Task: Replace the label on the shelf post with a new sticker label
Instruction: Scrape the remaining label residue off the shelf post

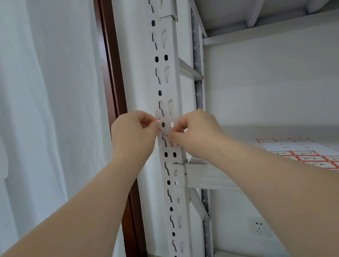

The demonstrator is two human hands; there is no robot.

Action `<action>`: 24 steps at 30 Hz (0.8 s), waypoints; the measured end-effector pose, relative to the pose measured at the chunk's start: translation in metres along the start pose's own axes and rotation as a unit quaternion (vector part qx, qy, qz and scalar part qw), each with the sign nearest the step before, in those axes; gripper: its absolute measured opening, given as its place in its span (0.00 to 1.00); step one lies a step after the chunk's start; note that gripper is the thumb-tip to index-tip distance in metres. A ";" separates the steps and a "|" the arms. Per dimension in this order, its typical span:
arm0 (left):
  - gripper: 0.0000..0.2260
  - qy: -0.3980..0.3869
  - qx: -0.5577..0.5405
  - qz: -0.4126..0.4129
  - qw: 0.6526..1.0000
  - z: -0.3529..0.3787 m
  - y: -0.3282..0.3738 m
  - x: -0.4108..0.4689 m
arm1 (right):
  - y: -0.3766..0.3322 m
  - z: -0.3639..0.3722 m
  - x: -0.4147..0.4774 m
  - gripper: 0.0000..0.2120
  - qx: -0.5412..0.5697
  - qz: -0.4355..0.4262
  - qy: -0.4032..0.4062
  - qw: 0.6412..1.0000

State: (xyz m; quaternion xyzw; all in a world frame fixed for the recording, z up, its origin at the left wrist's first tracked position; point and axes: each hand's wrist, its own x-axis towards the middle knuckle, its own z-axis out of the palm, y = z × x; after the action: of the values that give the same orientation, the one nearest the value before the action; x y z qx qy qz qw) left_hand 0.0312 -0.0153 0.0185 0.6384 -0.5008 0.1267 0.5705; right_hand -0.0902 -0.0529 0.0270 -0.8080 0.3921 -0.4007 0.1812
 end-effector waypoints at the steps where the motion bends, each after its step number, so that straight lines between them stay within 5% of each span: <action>1: 0.04 -0.003 -0.020 -0.012 1.000 0.000 0.000 -0.001 | 0.000 0.000 0.000 0.07 0.002 0.001 0.000 1.000; 9: 0.04 0.008 -0.127 -0.089 0.988 -0.004 -0.002 -0.006 | 0.004 0.001 0.000 0.07 0.114 0.045 -0.008 0.992; 15: 0.05 0.029 -0.008 0.047 0.998 -0.007 0.003 -0.022 | 0.009 0.003 -0.001 0.10 0.279 0.154 -0.020 0.948; 24: 0.06 0.016 0.080 0.165 0.983 -0.004 0.007 -0.019 | 0.000 -0.004 -0.002 0.07 0.350 0.222 -0.009 0.910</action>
State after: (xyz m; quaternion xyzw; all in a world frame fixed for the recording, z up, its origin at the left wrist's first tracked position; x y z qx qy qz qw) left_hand 0.0190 -0.0012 0.0102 0.5885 -0.5787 0.2693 0.4963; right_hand -0.0939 -0.0513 0.0287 -0.5883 0.3947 -0.4542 0.5402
